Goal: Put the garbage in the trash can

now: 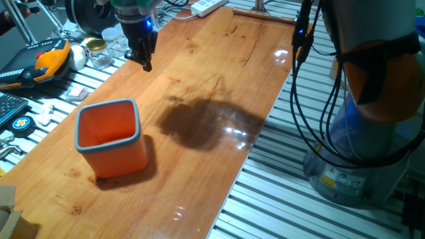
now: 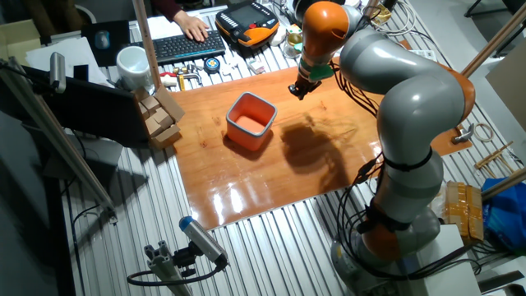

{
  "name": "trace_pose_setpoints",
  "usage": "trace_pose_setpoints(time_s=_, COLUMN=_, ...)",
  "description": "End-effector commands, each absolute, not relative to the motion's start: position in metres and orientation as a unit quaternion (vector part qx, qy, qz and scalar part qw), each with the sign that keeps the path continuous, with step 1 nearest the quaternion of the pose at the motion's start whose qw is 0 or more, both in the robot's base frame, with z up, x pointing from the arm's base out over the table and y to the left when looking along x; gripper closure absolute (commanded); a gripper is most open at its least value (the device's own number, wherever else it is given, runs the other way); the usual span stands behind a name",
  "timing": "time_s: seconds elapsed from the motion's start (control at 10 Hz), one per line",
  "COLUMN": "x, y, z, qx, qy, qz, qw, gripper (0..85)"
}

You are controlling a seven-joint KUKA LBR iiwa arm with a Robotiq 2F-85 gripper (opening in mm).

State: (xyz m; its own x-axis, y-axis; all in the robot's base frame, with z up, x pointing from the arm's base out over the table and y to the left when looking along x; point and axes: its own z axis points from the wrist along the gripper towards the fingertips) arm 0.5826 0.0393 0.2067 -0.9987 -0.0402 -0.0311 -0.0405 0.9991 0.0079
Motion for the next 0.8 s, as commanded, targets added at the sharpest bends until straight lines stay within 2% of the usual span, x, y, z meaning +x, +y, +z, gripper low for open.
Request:
trace_pose_setpoints(time_s=0.0, x=0.5826, y=0.0392, z=0.2066, qx=-0.028, qy=0.999, qz=0.003, qw=0.015, gripper=85.0)
trace_pose_setpoints(time_s=0.7, x=0.5796, y=0.0364, z=0.2087, qx=-0.039, qy=0.999, qz=-0.006, qw=0.028, gripper=85.0)
